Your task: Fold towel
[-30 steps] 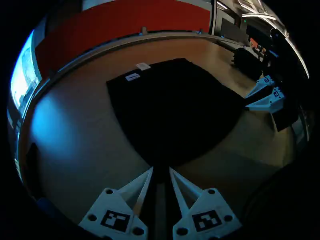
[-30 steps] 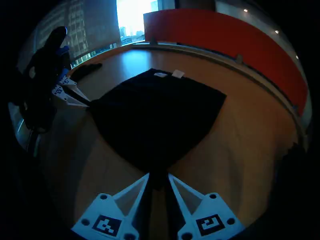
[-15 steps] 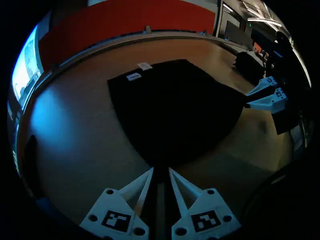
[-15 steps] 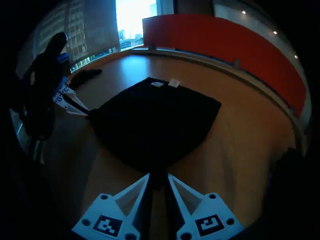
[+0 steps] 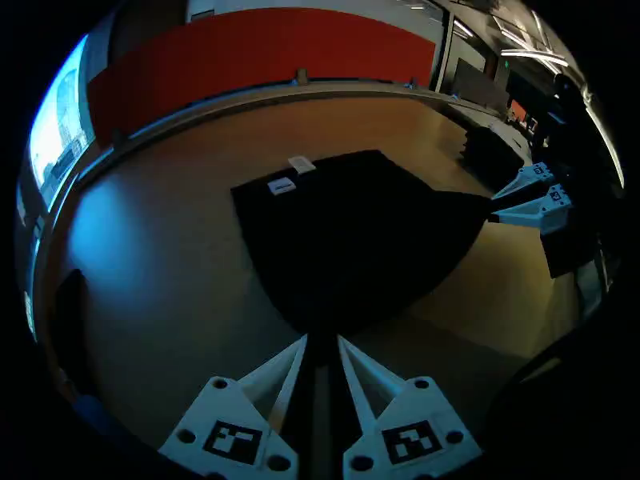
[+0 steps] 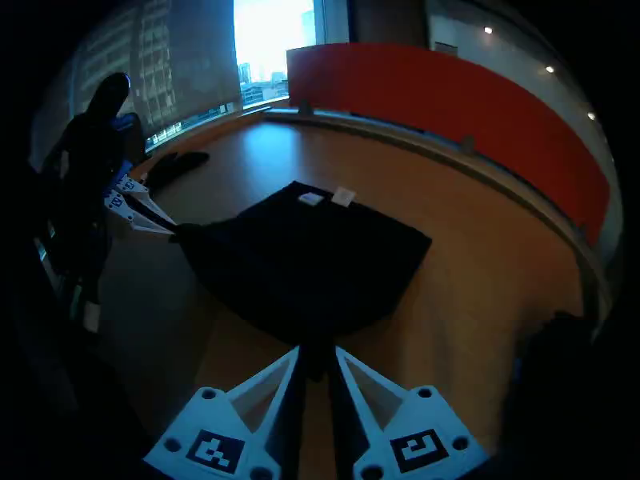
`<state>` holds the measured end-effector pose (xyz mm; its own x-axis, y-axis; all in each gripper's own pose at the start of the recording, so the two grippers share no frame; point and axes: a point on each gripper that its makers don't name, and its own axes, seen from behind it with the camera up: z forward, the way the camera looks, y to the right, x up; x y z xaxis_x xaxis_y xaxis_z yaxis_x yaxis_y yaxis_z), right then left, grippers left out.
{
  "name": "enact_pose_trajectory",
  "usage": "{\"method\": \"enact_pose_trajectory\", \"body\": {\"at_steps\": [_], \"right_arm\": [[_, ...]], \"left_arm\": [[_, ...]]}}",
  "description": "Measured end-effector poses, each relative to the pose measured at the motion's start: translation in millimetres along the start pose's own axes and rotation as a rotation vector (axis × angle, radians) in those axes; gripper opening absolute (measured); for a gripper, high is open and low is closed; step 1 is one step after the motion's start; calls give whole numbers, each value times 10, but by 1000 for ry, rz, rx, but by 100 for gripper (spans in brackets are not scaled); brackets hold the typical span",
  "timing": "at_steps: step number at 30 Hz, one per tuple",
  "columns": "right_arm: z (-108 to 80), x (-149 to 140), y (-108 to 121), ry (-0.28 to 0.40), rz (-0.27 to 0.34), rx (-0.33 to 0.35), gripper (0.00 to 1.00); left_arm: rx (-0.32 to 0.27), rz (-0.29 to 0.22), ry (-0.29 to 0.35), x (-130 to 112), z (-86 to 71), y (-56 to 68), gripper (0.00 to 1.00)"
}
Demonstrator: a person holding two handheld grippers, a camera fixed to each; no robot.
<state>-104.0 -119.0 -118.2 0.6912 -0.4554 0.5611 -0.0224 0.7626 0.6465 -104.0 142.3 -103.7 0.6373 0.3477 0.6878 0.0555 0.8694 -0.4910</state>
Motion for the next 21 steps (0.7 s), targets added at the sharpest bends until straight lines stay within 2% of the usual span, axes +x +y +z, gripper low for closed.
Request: {"method": "enact_pose_trajectory", "body": {"at_steps": [12, 21], "right_arm": [[-319, 143, -77, 3, -31, 8, 16], [-484, 194, -135, -9, -51, 16, 16]], "left_arm": [[-13, -12, -1, 128, -307, 85, 10], [-18, -21, 6, 204, -494, 140, 10]]}}
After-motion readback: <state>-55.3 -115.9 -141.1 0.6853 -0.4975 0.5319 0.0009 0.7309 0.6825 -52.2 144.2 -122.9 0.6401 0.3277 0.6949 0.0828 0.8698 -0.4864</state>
